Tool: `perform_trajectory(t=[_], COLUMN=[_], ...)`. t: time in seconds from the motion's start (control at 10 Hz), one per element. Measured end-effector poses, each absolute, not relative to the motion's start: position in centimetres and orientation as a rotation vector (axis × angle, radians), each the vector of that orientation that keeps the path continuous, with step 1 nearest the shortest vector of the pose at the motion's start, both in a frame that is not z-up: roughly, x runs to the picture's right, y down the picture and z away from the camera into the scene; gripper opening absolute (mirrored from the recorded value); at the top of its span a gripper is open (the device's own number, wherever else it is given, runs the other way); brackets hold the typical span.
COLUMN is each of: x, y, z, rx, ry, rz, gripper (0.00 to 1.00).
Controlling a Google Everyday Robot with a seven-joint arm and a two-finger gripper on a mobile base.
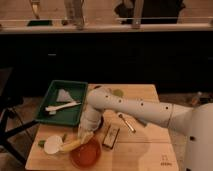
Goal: Place banana in red bowl
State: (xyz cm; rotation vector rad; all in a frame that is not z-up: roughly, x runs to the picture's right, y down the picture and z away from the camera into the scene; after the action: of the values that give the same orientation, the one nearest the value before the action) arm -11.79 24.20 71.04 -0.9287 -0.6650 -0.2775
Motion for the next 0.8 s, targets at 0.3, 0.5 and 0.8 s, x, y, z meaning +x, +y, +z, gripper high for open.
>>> perform_trajectory(t=[0.3,0.5,0.8], x=[-10.7,-10.4,-9.4], y=[24.0,24.1,24.3], z=[70.9,70.8,70.9], rx=[-0.912,-0.914,-0.921], ry=[-0.653,-0.646,-0.634], rz=[-0.242,-0.228,-0.205], gripper=[0.00,0.00,0.00])
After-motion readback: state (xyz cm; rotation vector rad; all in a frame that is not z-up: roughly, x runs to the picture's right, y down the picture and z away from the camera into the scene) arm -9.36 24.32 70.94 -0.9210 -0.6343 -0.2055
